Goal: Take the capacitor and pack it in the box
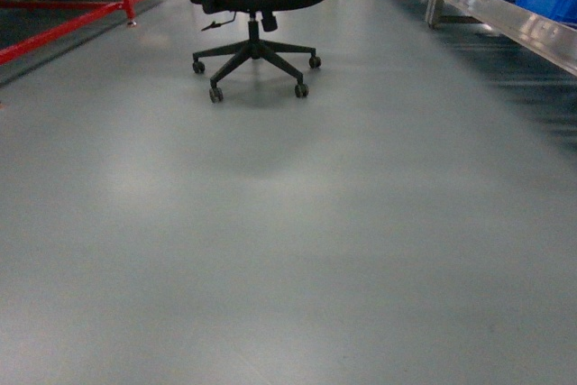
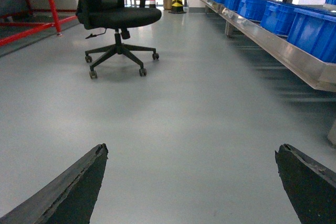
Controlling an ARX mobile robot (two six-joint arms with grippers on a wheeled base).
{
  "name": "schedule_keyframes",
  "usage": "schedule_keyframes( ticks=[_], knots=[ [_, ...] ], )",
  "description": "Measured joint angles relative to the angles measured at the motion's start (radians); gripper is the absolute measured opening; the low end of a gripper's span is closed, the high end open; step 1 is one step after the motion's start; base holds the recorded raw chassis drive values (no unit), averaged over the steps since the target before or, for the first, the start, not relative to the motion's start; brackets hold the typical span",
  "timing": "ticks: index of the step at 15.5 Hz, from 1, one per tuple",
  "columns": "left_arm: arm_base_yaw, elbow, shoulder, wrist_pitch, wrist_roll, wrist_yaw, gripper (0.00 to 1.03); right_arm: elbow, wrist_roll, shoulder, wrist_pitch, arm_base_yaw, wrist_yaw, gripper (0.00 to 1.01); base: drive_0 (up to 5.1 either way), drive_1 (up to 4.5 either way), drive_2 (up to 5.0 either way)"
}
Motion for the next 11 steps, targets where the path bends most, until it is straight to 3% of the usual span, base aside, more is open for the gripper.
schedule_keyframes(
  ticks=[11],
  knots=[
    [0.0,0.0,0.0,0.001,0.0,0.0,0.44,0.0,0.0,0.0,0.0,0.0,0.0,0.98,-5.0,2.44,2.4]
  ],
)
